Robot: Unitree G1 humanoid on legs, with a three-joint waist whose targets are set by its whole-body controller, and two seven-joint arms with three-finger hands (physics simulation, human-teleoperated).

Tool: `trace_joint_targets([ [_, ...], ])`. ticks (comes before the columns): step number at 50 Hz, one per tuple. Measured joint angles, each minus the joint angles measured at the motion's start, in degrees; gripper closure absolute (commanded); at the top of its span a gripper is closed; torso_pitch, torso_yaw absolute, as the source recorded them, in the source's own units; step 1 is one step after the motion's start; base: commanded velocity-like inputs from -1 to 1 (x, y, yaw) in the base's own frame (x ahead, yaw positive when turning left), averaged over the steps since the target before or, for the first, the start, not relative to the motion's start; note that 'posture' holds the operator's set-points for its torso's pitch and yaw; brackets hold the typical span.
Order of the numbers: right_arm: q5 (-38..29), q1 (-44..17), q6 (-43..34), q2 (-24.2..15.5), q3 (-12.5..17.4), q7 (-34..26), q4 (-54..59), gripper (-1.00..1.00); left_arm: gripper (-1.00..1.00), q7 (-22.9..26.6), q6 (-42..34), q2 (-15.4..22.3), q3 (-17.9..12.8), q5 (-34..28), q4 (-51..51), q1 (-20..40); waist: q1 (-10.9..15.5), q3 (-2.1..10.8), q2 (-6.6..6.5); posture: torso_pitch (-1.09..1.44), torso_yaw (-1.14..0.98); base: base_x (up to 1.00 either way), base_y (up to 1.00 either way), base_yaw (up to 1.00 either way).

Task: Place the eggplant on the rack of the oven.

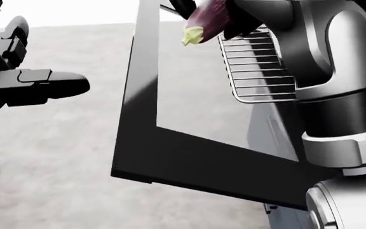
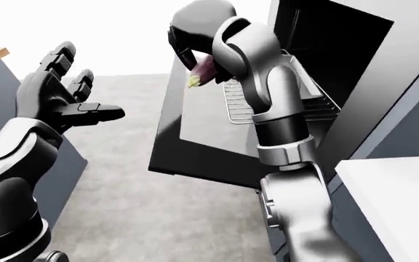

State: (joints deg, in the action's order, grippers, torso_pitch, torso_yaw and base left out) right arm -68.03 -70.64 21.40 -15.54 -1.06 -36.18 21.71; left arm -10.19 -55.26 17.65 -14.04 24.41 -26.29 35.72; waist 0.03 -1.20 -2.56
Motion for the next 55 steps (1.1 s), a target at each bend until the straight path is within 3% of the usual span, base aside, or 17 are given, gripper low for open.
trace_joint_targets([
  [3, 0.18, -0.27, -0.16, -0.16, 0.50, 0.50, -0.97, 1.00, -1.00, 0.20, 0.63, 0.01, 0.11, 0.12, -0.59, 0.05, 0.41, -0.56, 2.31, 0.00, 0.00, 0.00, -0.42, 0.00],
  [5, 0.16, -0.38, -0.16, -0.39, 0.53, 0.64, -0.63, 1.00, -1.00, 0.30, 0.66, 0.04, 0.16, 0.20, -0.47, 0.30, 0.24, -0.27, 5.10, 0.00, 0.00, 0.00, -0.42, 0.00],
  [9, -0.37, 0.99, -0.65, -1.18, 1.26, -0.39, 0.98, 1.00, -1.00, 0.71, -0.10, -0.86, 1.77, 0.88, 0.16, -0.44, -0.85, -1.49, 4.17, 0.00, 0.00, 0.00, -0.41, 0.00],
  [13, -0.47, 0.97, -0.83, -0.84, 0.86, -0.78, 0.46, 1.00, -1.00, 0.54, -0.88, -0.48, 0.90, 1.06, -0.16, -0.29, 0.31, -2.13, 1.50, 0.00, 0.00, 0.00, -0.33, 0.00],
  [16, -0.21, 0.62, -0.52, -0.73, 0.64, -0.49, 0.36, 1.00, -1.00, 0.31, -0.21, -0.30, 0.48, 0.81, -0.70, -0.02, 0.75, -1.94, 0.40, 0.00, 0.00, 0.00, -0.17, 0.00],
  [19, -0.08, -0.12, -0.44, -0.66, 0.75, 0.14, 0.13, 1.00, -1.00, 0.34, 0.48, -0.15, 0.27, 0.77, -0.86, 0.18, -0.57, -2.63, 0.07, 0.00, 0.00, 0.00, 0.00, 0.00],
  [22, -0.15, -0.15, -0.61, -0.77, 0.96, 0.36, 0.17, 1.00, -1.00, 0.47, 0.61, -0.23, 0.69, 0.87, -0.29, 0.18, -1.77, -2.24, -1.24, 0.00, 0.00, 0.00, 0.00, 0.00],
  [27, -0.53, -0.11, -0.46, -0.82, 0.46, -0.18, 1.68, 1.00, -1.00, 0.53, 0.25, -0.44, 0.92, 0.81, 0.48, -0.56, -1.78, -2.63, 0.27, 0.00, 0.00, 0.00, 0.00, 0.00],
  [38, -0.55, -0.99, -0.46, -0.95, 0.36, -0.35, 2.11, 1.00, -1.00, 0.10, -0.64, -0.36, 0.62, 0.97, 0.00, -0.23, -0.46, -1.85, 1.59, 0.00, 0.00, 0.08, 0.00, 0.00],
  [41, -0.47, -1.60, -0.54, -0.87, 0.38, -0.16, 1.41, 1.00, -1.00, -0.13, -0.54, -0.13, 0.12, 0.99, -0.94, -0.04, 0.03, -2.70, 2.88, 0.00, 0.00, 0.41, 0.00, 0.00],
  [44, -0.18, -1.78, -0.47, -0.92, 0.55, 0.36, 0.21, 1.00, -1.00, -0.22, -0.06, -0.09, 0.01, 0.92, -1.28, 0.03, 0.40, -2.62, 4.16, 0.00, 0.00, 0.40, 0.00, 0.00],
  [46, -0.20, -1.53, -0.56, -1.18, 0.88, 0.61, 0.21, 1.00, -1.00, -0.03, 0.18, -0.35, 0.47, 1.04, -1.02, -0.01, -0.07, -2.51, 3.21, 0.00, 0.00, 0.40, 0.00, 0.00],
  [50, -0.77, -0.81, -1.25, -1.42, 1.15, 0.03, 1.17, 1.00, -1.00, 0.31, -0.30, -0.50, 1.21, 1.50, -0.61, -0.11, 0.06, -2.19, 4.20, 0.00, 0.00, 0.41, 0.00, 0.00],
  [55, -0.73, -0.99, -1.46, -1.41, 1.19, -0.09, 0.62, 1.00, -1.00, 0.28, 0.01, -0.37, 0.80, 1.48, -0.99, 0.05, -0.43, -2.61, 1.52, 0.00, 0.00, 0.41, 0.00, 0.00],
])
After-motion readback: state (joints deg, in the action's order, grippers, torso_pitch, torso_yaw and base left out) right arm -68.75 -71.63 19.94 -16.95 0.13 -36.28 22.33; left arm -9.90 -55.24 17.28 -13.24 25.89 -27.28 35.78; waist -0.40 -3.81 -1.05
